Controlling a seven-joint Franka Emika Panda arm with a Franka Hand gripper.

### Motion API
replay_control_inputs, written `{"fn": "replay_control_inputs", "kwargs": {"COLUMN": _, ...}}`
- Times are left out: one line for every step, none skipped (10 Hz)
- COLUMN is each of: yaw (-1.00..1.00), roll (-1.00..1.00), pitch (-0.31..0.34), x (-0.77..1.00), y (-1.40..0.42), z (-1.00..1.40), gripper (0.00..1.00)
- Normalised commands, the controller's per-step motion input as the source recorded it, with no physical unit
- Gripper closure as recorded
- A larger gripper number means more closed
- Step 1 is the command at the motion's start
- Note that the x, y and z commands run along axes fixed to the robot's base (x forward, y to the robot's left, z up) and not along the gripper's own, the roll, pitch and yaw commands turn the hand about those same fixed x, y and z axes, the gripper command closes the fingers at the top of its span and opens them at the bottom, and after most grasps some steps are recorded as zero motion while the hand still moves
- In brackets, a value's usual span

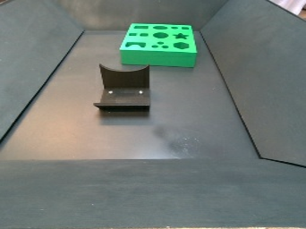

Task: Pick up the star object. Move up. Move to above the board. Insert the star object.
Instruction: Move to above the board, then insert the star object.

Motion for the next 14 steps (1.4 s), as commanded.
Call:
{"fn": "replay_control_inputs", "kwargs": {"yaw": -0.17, "roll": 0.04, "pitch": 0.208, "x": 0.36, "y": -0.60, "z": 0.15, "gripper": 1.00}}
{"fn": "replay_control_inputs", "kwargs": {"yaw": -0.06, "roll": 0.05, "pitch": 0.173, "x": 0.22, "y": -0.33, "z": 0.09, "gripper": 1.00}}
{"fn": "replay_control_inputs", "kwargs": {"yaw": -0.04, "roll": 0.06, "pitch": 0.139, "x": 0.15, "y": -0.20, "z": 0.06, "gripper": 1.00}}
{"fn": "replay_control_inputs", "kwargs": {"yaw": 0.00, "roll": 0.00, "pitch": 0.000, "x": 0.00, "y": 0.00, "z": 0.00, "gripper": 1.00}}
{"fn": "replay_control_inputs", "kwargs": {"yaw": 0.00, "roll": 0.02, "pitch": 0.026, "x": 0.00, "y": 0.00, "z": 0.00, "gripper": 1.00}}
{"fn": "replay_control_inputs", "kwargs": {"yaw": 0.00, "roll": 0.00, "pitch": 0.000, "x": 0.00, "y": 0.00, "z": -0.03, "gripper": 1.00}}
{"fn": "replay_control_inputs", "kwargs": {"yaw": 0.00, "roll": 0.04, "pitch": 0.000, "x": -0.11, "y": -0.15, "z": -0.19, "gripper": 1.00}}
{"fn": "replay_control_inputs", "kwargs": {"yaw": -0.04, "roll": 0.08, "pitch": 0.000, "x": -0.16, "y": -0.30, "z": -0.29, "gripper": 1.00}}
{"fn": "replay_control_inputs", "kwargs": {"yaw": -0.02, "roll": 0.10, "pitch": 0.000, "x": 0.00, "y": -0.52, "z": -0.33, "gripper": 1.00}}
{"fn": "replay_control_inputs", "kwargs": {"yaw": 0.00, "roll": 0.06, "pitch": 0.000, "x": 0.16, "y": -0.29, "z": -0.34, "gripper": 1.00}}
{"fn": "replay_control_inputs", "kwargs": {"yaw": -0.01, "roll": 0.15, "pitch": 0.000, "x": 0.00, "y": 0.00, "z": -0.40, "gripper": 1.00}}
{"fn": "replay_control_inputs", "kwargs": {"yaw": -0.10, "roll": 0.17, "pitch": 0.001, "x": -0.03, "y": 0.08, "z": -0.36, "gripper": 1.00}}
{"fn": "replay_control_inputs", "kwargs": {"yaw": -0.11, "roll": 0.16, "pitch": 0.001, "x": -0.01, "y": 0.04, "z": -0.34, "gripper": 1.00}}
{"fn": "replay_control_inputs", "kwargs": {"yaw": -0.10, "roll": 0.00, "pitch": 0.011, "x": 0.00, "y": 0.00, "z": -0.08, "gripper": 1.00}}
